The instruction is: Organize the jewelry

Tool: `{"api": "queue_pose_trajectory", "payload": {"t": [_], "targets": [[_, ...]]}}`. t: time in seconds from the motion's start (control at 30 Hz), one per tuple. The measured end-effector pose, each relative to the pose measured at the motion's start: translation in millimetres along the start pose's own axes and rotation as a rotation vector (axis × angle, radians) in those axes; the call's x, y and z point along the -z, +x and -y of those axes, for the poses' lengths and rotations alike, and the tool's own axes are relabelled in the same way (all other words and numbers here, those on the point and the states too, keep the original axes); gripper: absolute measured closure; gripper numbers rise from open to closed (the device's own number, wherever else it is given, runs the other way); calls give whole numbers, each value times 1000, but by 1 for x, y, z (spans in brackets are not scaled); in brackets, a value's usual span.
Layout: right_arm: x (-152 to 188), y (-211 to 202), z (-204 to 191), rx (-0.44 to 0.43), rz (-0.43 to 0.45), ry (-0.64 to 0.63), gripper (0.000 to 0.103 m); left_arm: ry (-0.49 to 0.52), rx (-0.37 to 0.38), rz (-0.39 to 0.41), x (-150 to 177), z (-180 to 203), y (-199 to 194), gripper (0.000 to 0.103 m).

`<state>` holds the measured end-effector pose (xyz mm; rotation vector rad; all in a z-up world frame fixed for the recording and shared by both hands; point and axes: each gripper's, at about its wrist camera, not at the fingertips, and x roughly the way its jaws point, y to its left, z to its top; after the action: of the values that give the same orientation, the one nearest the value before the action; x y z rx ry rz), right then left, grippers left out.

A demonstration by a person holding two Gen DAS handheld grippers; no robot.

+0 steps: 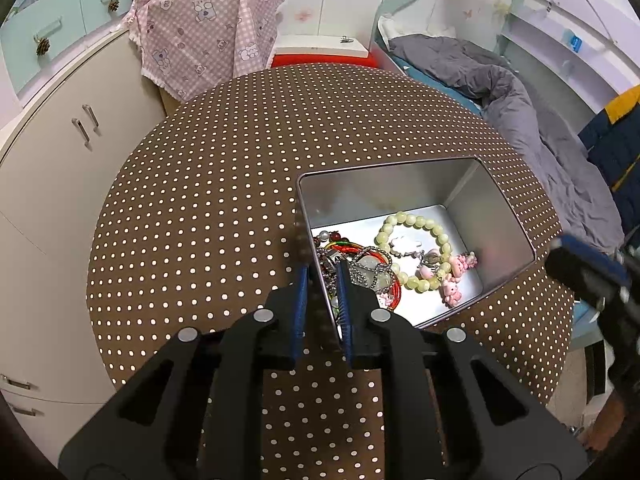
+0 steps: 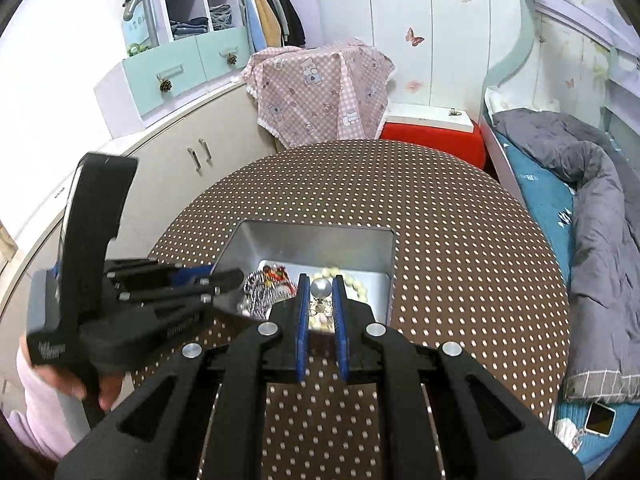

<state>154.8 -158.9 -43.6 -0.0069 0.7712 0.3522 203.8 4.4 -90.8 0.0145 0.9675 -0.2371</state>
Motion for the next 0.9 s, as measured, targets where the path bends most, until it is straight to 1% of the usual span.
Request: {"api": "queue_pose_trajectory", "payload": {"t": [0.23,0.4,0.47,0.53,0.6,0.7,0.9], "targets": [[-13,27,-4,-29,-36,8,93,-4,-4,-3,0,0,0,88],[-14,31,-5,-59,-61,17,92,-8,-23,-1,0,1,2,88],[-15,30,-3,-56,-60,24,81,-11,-23,-6,-1,1,3,88],[-16,28,1,-37,-48,38,51,-10,-21,-9,-1,1,4,88],[-16,23,5,-19,-29,52,44,-9,-25,-9,-1,1,3,88],[-15,20,9,-6,-22,61,35,-7,-28,-9,-1,2,3,88],[-12,20,16,30,-31,76,25,-9,-29,-10,0,2,3,88]]}}
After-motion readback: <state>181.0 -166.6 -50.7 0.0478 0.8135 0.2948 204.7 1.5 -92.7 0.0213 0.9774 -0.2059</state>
